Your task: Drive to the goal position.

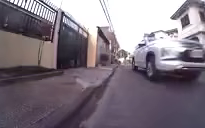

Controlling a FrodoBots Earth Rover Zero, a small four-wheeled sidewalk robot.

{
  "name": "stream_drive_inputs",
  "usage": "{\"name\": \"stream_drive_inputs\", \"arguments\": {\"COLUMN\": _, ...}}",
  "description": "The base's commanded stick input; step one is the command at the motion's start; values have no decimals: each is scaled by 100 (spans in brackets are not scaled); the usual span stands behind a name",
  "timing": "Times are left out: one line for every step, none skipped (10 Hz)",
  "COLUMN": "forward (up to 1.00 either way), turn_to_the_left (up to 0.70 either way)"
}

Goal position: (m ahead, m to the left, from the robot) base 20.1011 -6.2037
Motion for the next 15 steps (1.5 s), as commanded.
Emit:
{"name": "stream_drive_inputs", "arguments": {"forward": 0, "turn_to_the_left": 0}}
{"name": "stream_drive_inputs", "arguments": {"forward": 0, "turn_to_the_left": 0}}
{"name": "stream_drive_inputs", "arguments": {"forward": 0, "turn_to_the_left": 0}}
{"name": "stream_drive_inputs", "arguments": {"forward": 0, "turn_to_the_left": 0}}
{"name": "stream_drive_inputs", "arguments": {"forward": 42, "turn_to_the_left": 0}}
{"name": "stream_drive_inputs", "arguments": {"forward": 94, "turn_to_the_left": -12}}
{"name": "stream_drive_inputs", "arguments": {"forward": 100, "turn_to_the_left": -33}}
{"name": "stream_drive_inputs", "arguments": {"forward": 100, "turn_to_the_left": -40}}
{"name": "stream_drive_inputs", "arguments": {"forward": 100, "turn_to_the_left": -40}}
{"name": "stream_drive_inputs", "arguments": {"forward": 100, "turn_to_the_left": -40}}
{"name": "stream_drive_inputs", "arguments": {"forward": 100, "turn_to_the_left": -40}}
{"name": "stream_drive_inputs", "arguments": {"forward": 100, "turn_to_the_left": -40}}
{"name": "stream_drive_inputs", "arguments": {"forward": 100, "turn_to_the_left": -40}}
{"name": "stream_drive_inputs", "arguments": {"forward": 100, "turn_to_the_left": -40}}
{"name": "stream_drive_inputs", "arguments": {"forward": 100, "turn_to_the_left": -40}}
